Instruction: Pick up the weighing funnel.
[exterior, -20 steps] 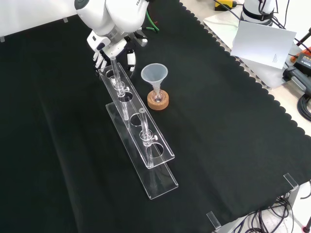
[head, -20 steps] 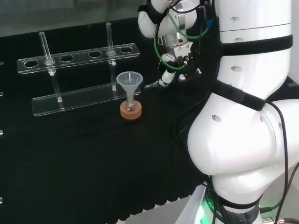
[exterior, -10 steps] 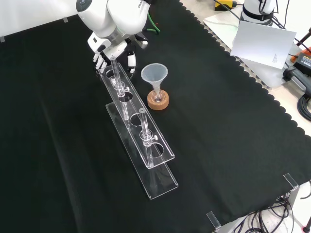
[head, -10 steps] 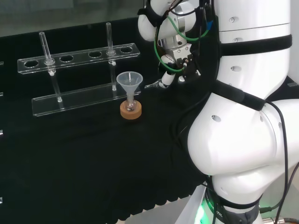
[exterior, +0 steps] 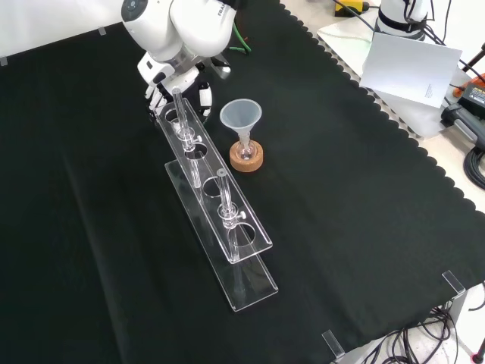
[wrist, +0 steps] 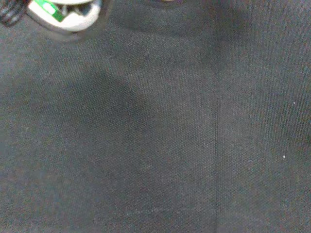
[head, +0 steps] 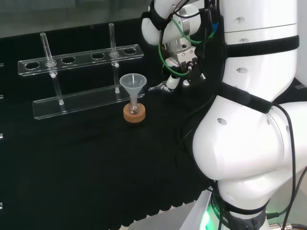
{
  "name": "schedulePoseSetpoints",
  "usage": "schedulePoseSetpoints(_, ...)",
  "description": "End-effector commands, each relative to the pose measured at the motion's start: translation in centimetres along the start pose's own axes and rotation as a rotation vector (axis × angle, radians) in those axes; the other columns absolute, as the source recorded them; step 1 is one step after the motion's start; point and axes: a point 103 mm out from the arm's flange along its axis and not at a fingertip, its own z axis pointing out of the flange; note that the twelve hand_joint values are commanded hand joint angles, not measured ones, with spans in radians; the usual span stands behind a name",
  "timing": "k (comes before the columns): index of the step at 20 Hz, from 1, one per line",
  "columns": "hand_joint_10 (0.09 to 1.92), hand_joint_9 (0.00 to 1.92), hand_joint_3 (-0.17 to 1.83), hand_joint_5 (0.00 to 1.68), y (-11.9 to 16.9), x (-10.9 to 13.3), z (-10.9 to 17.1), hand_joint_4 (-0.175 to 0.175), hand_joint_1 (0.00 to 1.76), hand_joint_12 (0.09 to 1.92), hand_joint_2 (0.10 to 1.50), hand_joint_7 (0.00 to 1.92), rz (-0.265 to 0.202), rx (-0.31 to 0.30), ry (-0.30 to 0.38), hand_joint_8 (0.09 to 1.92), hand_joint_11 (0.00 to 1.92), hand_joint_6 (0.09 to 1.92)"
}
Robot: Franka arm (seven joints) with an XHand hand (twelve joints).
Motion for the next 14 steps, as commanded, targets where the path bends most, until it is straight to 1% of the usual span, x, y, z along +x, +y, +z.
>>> schedulePoseSetpoints(1,0.54,0.71,0.53,0.5,0.33,0.14,0.43,-0.024,0.87,1.35,0.59,0.4,-0.002,-0.015,-0.005,0.7,0.45,0.45)
schedulePoseSetpoints(14,0.54,0.74,0.56,0.57,1.03,0.47,0.9,-0.015,0.89,1.34,0.59,0.44,0.008,-0.002,-0.018,0.69,0.47,0.56)
